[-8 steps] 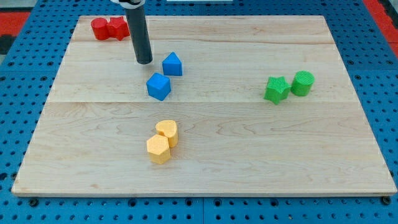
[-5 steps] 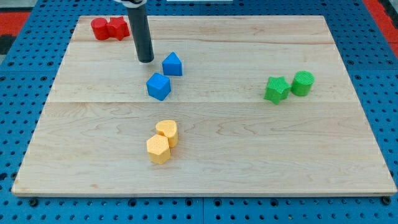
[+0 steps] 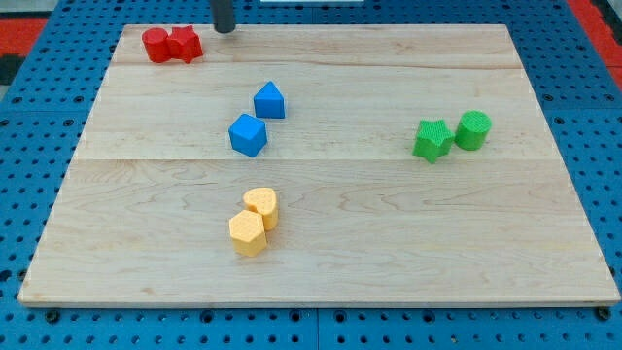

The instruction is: Place the red circle towards the top left side of the red star

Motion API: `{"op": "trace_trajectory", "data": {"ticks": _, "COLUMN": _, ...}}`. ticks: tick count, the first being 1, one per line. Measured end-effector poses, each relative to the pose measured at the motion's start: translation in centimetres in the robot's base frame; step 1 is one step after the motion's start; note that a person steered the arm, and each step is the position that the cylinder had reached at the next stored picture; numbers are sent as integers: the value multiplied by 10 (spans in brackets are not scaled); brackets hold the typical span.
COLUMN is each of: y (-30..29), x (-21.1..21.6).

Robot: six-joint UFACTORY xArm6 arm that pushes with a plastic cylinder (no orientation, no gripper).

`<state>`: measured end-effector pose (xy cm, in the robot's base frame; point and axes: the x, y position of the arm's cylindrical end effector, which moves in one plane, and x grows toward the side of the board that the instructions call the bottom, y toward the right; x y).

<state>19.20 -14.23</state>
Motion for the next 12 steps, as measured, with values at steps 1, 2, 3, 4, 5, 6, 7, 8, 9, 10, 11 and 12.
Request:
{"op": "trace_trajectory", "data": {"ticks": 1, "y": -14, "x": 1}}
{"op": "trace_trajectory", "data": {"ticks": 2, "y": -11, "x": 17}}
{"op": "trace_trajectory", "data": {"ticks": 3, "y": 3, "x": 31}}
{"op": "trace_trajectory", "data": {"ticks": 4, "y": 8, "x": 31}}
{"op": "trace_trajectory", "data": {"ticks": 5, "y": 11, "x": 1}}
{"op": "trace_trajectory", "data": {"ticks": 6, "y": -8, "x": 2}}
{"op": "trace_trajectory", "data": {"ticks": 7, "y": -44, "x": 24}}
{"op": "trace_trajectory", "data": {"ticks": 8, "y": -44, "x": 62}}
{"op": "trace_trajectory", "data": {"ticks": 9, "y": -44, "x": 107}}
{"op": "trace_trajectory", "data": {"ticks": 10, "y": -44, "x": 143}}
{"op": "trace_trajectory", "data": {"ticks": 11, "y": -40, "x": 103}}
{"op": "trace_trajectory", "data": {"ticks": 12, "y": -66, "x": 103}}
